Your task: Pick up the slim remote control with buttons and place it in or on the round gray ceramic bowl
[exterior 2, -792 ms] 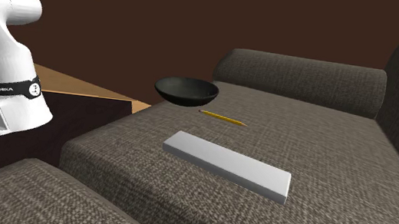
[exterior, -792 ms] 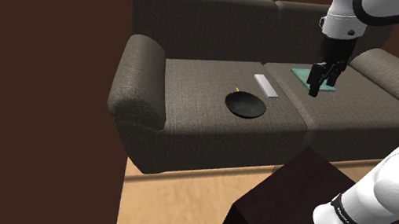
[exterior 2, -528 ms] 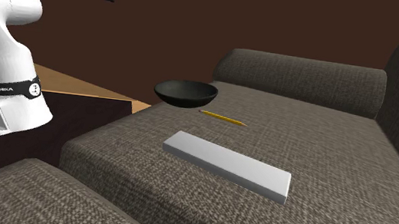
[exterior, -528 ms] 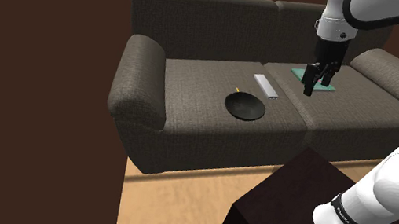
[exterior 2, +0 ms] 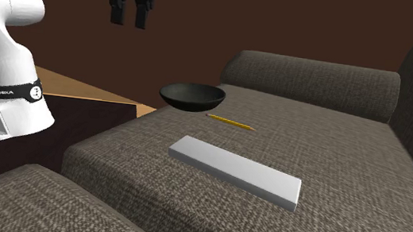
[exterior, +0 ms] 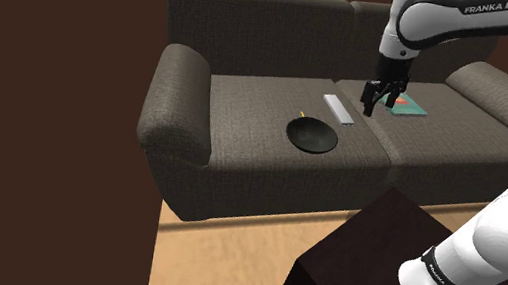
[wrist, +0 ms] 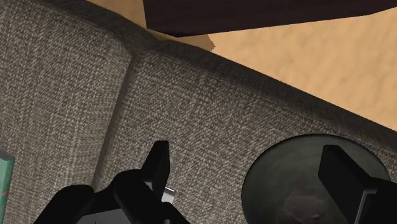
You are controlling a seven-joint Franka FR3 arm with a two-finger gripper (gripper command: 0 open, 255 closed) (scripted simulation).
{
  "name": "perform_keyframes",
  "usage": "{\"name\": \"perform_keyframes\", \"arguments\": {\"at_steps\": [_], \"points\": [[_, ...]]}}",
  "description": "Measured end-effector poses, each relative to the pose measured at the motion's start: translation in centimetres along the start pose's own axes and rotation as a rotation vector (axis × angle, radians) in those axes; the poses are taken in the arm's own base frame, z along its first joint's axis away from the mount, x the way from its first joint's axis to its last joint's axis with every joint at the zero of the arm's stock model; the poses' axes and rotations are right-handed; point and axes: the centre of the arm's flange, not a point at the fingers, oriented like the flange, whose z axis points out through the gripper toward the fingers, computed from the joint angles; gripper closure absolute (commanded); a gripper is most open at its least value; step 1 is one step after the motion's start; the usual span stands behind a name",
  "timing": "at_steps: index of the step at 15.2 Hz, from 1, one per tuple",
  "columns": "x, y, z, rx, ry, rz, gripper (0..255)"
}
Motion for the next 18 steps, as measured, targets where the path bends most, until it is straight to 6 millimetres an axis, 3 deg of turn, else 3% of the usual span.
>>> {"name": "perform_keyframes", "arguments": {"at_steps": [10,14,18], "points": [[10.2,5.7,5.9,0.029,0.051,0.080,0],[14.7,8.7,7.4,0.039,0.073,0.112,0],[17.9,10.9,9.5,0.051,0.093,0.144,0]]}}
